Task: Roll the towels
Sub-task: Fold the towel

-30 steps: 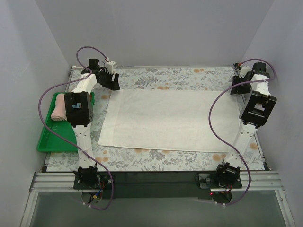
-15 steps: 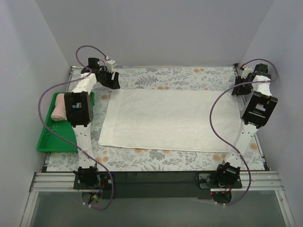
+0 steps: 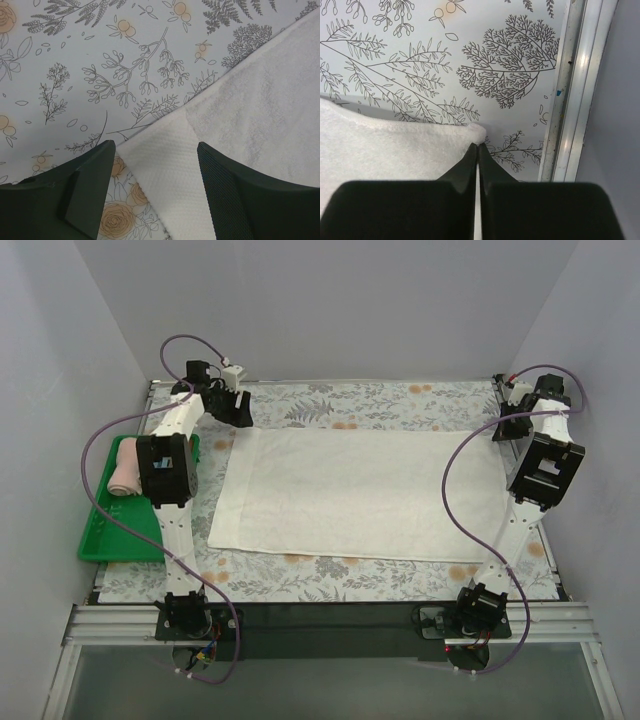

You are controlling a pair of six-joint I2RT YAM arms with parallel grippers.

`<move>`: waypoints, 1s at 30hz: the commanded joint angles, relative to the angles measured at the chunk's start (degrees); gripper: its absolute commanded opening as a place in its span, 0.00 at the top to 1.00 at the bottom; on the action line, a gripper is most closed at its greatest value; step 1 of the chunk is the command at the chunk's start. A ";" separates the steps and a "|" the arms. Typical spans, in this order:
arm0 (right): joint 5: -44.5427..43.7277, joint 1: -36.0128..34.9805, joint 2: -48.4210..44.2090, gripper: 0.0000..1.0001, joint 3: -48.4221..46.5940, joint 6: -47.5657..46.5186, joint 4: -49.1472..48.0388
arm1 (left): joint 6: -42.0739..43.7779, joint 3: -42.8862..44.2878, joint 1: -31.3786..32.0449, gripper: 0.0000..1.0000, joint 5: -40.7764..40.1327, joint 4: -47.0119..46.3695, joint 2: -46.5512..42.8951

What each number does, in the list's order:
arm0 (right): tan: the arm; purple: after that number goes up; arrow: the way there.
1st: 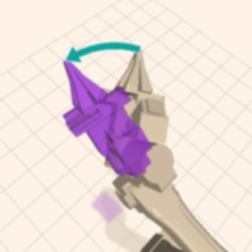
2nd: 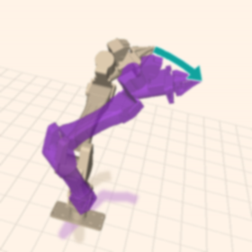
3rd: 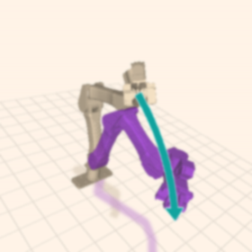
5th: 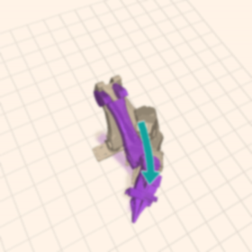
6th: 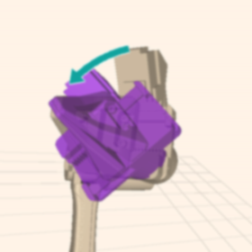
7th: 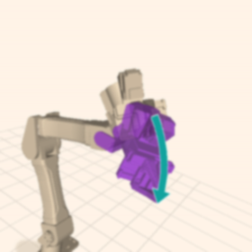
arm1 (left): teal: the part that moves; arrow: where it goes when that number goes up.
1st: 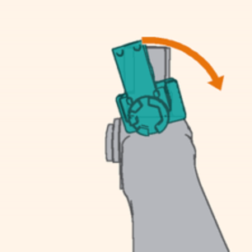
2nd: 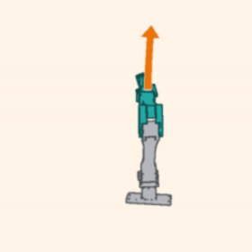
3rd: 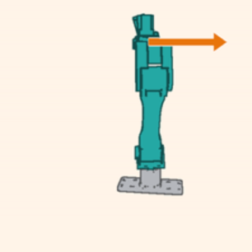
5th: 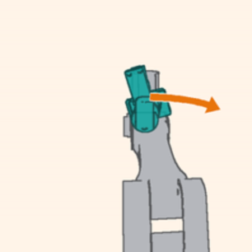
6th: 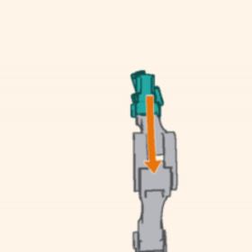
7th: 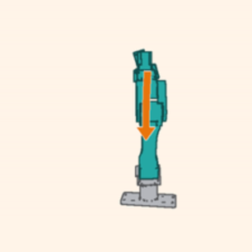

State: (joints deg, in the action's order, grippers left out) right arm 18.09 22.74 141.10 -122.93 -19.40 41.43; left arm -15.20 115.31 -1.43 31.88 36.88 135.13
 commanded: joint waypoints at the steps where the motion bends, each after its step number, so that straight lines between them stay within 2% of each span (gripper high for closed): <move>1: -0.25 0.55 0.85 0.99 -0.90 0.50 -0.03 | 0.78 3.78 -0.15 0.37 -0.68 2.05 1.27; 8: 2.13 0.46 -4.33 0.99 -0.20 0.32 -0.82 | 3.42 4.92 -0.15 0.37 -2.69 3.72 3.03; 19: 2.57 0.37 -7.24 0.99 1.64 -0.82 -1.09 | 3.25 5.98 -0.15 0.47 -6.39 1.35 4.53; 28: 2.74 0.37 -7.50 0.99 1.91 -1.69 -1.09 | 0.88 8.71 -0.24 0.55 -0.86 2.93 7.16; 30: 2.74 0.37 -7.59 0.99 2.00 -2.05 -1.09 | 0.44 8.62 -0.15 0.60 -0.24 2.84 7.43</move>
State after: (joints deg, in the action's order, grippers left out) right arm 19.68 22.74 137.29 -121.25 -20.97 41.41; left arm -13.58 122.41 -1.43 28.80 39.13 142.85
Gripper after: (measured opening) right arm 0.022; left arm 0.422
